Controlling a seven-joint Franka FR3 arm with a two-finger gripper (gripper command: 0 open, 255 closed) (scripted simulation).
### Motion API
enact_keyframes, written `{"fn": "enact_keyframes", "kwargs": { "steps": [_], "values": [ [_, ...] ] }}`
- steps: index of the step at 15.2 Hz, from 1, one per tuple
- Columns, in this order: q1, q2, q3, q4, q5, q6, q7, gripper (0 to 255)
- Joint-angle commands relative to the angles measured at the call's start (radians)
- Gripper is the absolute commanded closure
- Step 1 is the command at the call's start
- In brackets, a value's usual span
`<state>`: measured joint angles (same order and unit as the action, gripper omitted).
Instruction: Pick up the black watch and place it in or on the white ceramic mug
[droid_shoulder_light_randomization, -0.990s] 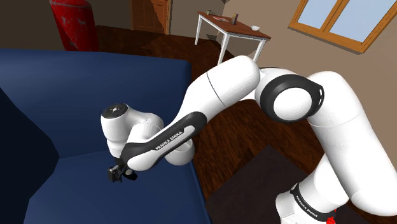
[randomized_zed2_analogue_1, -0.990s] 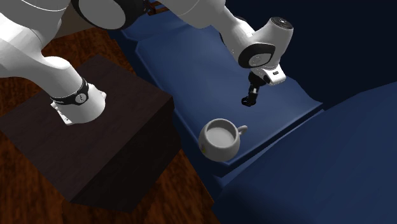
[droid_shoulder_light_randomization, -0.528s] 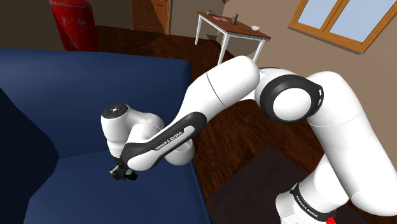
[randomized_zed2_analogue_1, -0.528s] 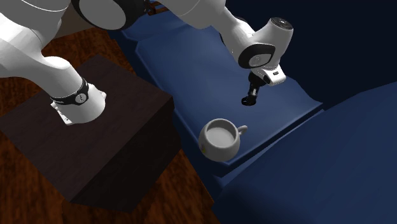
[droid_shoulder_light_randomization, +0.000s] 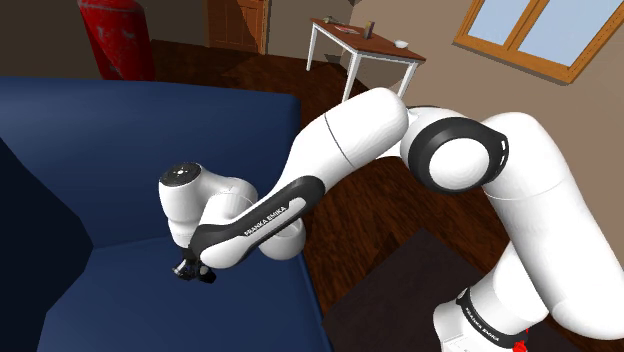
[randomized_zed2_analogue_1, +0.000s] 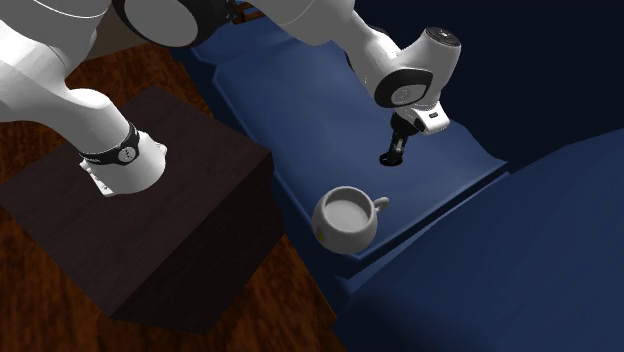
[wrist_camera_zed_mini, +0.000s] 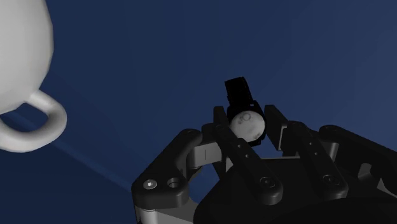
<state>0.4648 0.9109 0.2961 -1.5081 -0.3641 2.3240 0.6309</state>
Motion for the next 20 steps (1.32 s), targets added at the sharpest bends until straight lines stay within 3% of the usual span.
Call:
{"fn": "enact_keyframes", "kwargs": {
  "steps": [1,20],
  "values": [
    [0.000,0.000,0.000,0.000,0.000,0.000,0.000,255],
    [-0.033,-0.178,0.048,-0.038,0.049,-0.140,-0.028,255]
  ]
}}
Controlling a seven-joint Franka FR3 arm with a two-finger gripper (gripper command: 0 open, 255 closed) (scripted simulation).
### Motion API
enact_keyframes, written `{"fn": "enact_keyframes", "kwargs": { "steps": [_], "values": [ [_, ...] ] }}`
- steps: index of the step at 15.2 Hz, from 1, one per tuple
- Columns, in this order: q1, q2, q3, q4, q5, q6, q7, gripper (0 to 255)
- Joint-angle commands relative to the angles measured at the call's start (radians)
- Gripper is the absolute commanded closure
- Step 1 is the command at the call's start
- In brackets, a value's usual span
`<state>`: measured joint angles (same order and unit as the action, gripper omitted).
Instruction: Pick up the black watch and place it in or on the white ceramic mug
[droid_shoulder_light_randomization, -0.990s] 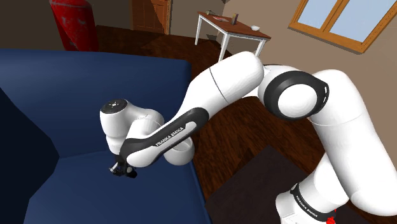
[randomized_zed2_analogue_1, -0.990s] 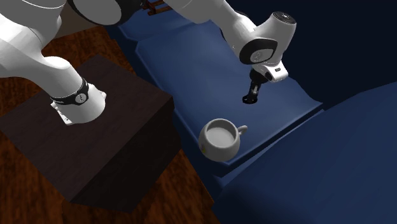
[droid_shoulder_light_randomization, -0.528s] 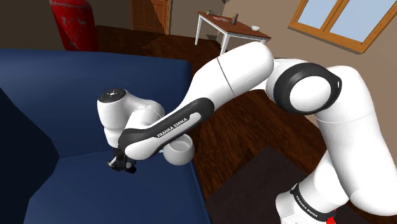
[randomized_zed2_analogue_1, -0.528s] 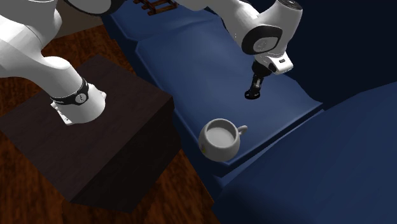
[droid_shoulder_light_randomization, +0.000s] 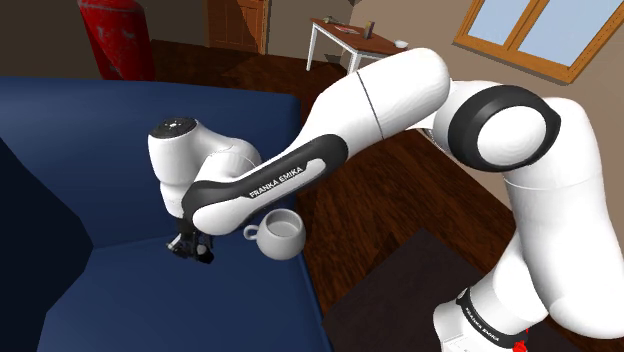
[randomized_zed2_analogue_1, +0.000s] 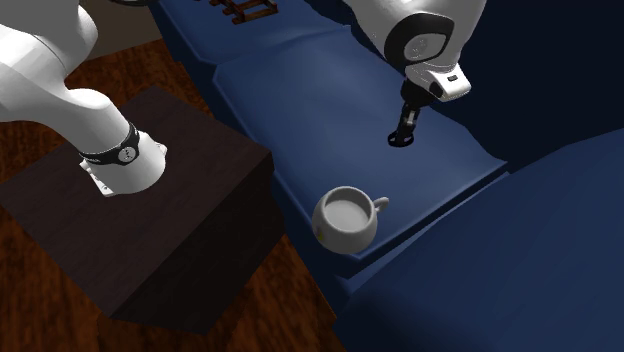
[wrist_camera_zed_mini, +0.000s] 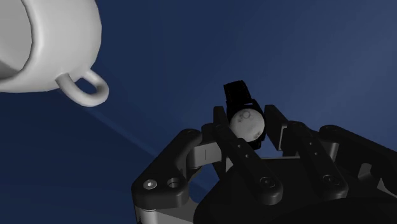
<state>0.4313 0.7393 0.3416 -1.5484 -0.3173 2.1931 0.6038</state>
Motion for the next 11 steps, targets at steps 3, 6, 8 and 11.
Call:
{"fn": "enact_keyframes", "kwargs": {
  "steps": [3,6,8,11],
  "values": [
    [-0.004,-0.031,0.009,0.004,0.011,-0.035,-0.006,255],
    [-0.008,-0.054,0.016,0.009,0.020,-0.061,-0.011,255],
    [-0.010,-0.068,0.020,0.013,0.025,-0.080,-0.014,255],
    [-0.013,-0.089,0.025,0.021,0.033,-0.108,-0.020,255]
  ]
}}
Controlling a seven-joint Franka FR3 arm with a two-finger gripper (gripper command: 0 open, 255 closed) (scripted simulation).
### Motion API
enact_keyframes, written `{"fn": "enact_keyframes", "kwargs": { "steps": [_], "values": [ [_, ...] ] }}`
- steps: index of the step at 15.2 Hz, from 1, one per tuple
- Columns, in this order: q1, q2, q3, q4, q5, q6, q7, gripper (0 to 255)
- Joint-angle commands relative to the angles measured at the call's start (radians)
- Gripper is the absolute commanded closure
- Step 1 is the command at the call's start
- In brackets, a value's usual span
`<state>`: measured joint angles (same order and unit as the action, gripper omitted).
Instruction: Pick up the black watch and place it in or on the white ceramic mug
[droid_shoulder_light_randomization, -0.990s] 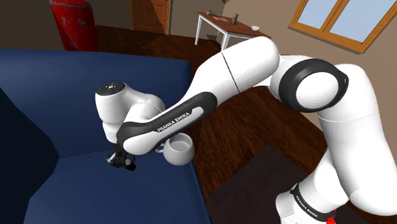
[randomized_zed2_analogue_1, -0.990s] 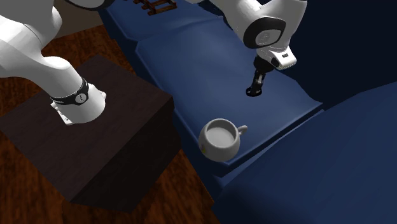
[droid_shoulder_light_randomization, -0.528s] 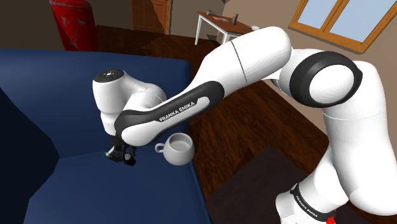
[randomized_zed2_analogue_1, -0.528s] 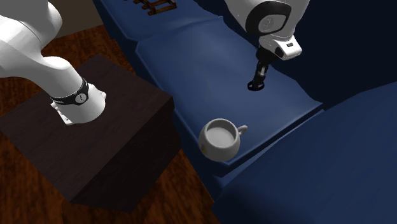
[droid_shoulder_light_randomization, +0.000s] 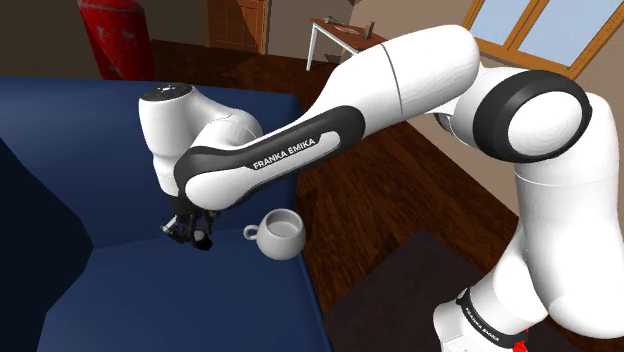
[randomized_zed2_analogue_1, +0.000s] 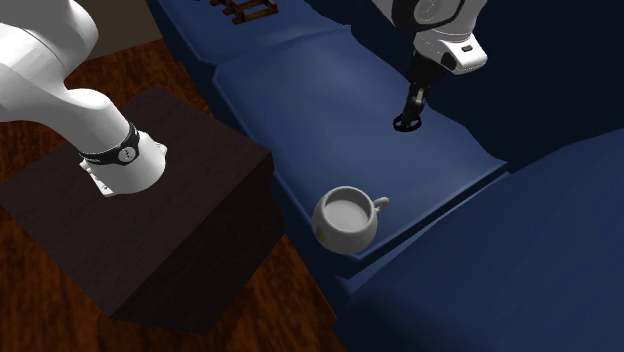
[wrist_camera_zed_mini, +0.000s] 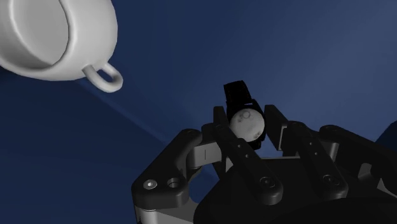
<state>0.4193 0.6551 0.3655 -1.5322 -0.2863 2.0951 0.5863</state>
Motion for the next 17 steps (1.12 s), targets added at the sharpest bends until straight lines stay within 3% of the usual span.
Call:
{"fn": "enact_keyframes", "kwargs": {
  "steps": [1,3,10,17],
  "values": [
    [-0.002,-0.011,0.003,0.008,0.005,-0.019,-0.004,255],
    [-0.003,-0.019,0.005,0.012,0.008,-0.031,-0.006,255],
    [-0.151,-0.209,0.009,-0.266,0.056,0.071,-0.124,255],
    [-0.284,-0.365,-0.007,-0.465,0.113,0.135,-0.279,255]
  ]
}}
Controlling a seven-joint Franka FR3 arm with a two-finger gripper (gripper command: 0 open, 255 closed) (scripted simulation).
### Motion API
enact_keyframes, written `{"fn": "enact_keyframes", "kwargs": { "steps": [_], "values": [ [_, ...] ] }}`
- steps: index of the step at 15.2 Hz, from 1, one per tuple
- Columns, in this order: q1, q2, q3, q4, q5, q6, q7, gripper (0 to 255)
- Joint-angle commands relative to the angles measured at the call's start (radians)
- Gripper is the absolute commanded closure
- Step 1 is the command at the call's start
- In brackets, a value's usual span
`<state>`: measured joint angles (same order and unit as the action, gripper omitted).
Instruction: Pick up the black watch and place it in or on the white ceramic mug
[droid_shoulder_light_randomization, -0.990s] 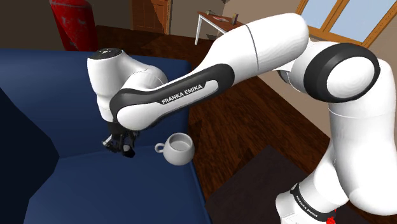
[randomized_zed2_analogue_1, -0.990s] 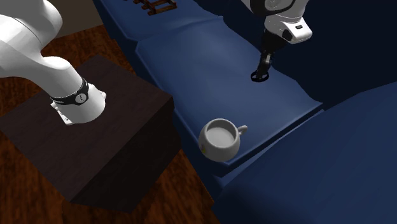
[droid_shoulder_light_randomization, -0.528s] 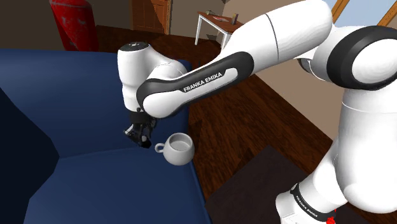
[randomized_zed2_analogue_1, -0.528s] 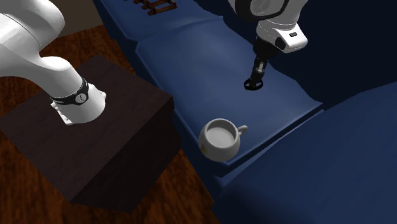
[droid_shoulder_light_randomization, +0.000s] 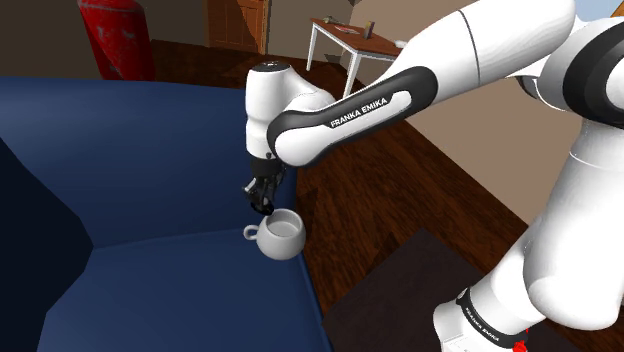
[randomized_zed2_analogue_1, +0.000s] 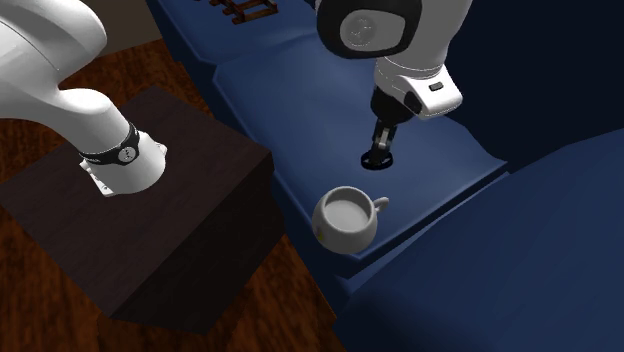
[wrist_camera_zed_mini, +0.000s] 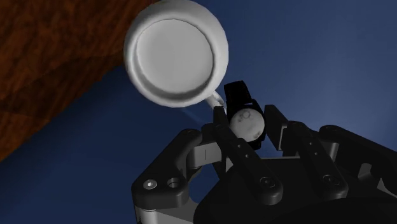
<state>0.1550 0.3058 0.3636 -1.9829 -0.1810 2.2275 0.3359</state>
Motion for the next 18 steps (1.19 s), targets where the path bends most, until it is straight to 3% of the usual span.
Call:
{"fn": "enact_keyframes", "kwargs": {
  "steps": [1,3,18],
  "values": [
    [-0.037,-0.035,-0.009,-0.038,0.016,0.009,-0.053,255],
    [-0.083,-0.084,-0.023,-0.095,0.037,0.024,-0.121,255],
    [-0.060,0.057,-0.056,-0.130,-0.042,0.191,-0.064,255]
  ]
}}
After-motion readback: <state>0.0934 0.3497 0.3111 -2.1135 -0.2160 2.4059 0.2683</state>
